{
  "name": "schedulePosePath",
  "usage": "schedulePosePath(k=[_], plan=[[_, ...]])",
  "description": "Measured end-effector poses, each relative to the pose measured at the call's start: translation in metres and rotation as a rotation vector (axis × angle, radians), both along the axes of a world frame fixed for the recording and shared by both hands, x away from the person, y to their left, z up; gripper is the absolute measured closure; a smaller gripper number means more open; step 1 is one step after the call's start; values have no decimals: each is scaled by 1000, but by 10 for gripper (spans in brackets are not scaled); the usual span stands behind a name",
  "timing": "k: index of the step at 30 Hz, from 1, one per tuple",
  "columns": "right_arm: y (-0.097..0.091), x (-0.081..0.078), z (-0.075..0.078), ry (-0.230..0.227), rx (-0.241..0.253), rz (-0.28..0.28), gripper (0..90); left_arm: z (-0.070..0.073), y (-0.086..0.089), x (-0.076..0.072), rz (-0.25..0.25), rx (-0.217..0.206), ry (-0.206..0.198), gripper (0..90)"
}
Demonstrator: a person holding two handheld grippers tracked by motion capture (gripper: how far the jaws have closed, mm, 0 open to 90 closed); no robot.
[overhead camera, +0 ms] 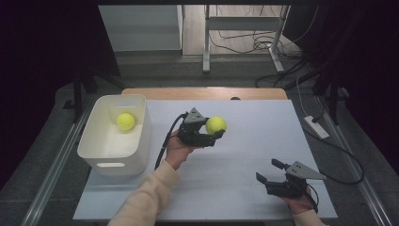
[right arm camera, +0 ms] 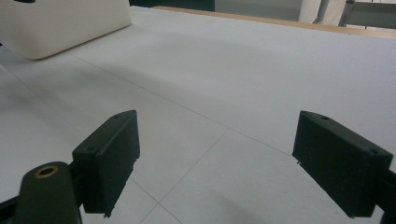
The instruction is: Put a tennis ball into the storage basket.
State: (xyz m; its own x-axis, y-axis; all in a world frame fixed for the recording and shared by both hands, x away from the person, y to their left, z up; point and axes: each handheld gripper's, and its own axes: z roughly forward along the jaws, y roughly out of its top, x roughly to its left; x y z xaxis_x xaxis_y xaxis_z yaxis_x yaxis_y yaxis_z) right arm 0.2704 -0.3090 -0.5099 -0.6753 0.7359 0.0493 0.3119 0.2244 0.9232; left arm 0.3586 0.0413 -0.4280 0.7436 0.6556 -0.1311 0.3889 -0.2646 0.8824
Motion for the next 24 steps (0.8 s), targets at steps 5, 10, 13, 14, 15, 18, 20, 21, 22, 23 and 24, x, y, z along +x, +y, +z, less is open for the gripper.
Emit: schedulePosePath(k=[5,10,13,14,15,18,20,21,22,23,24], plan=[[0,0,0,0,0,0,146,3,5,-2,4,0,-9,271],[0,0,0,-1,1,-1,146,5,8,-4,10,-4,-15,271],[0,0,1,-3,3,-3,146,8,12,-6,16,-3,-21,271],[0,0,1,-4,4,-4,146,9,13,-6,18,-5,-21,271],[0,0,1,-4,4,-4,146,9,15,-7,21,-5,-23,271],[0,0,1,-4,4,-4,146,11,17,-7,25,-5,-26,271],[0,0,1,-4,6,-4,146,13,20,-8,30,-7,-28,271],[0,0,1,-4,7,-5,146,14,21,-9,31,-8,-30,271],[0,0,1,-4,7,-4,146,15,21,-9,34,-8,-32,271],[0,0,1,-4,7,-4,146,15,23,-10,34,-9,-34,271],[0,0,1,-4,7,-5,146,16,24,-10,34,-7,-36,271]])
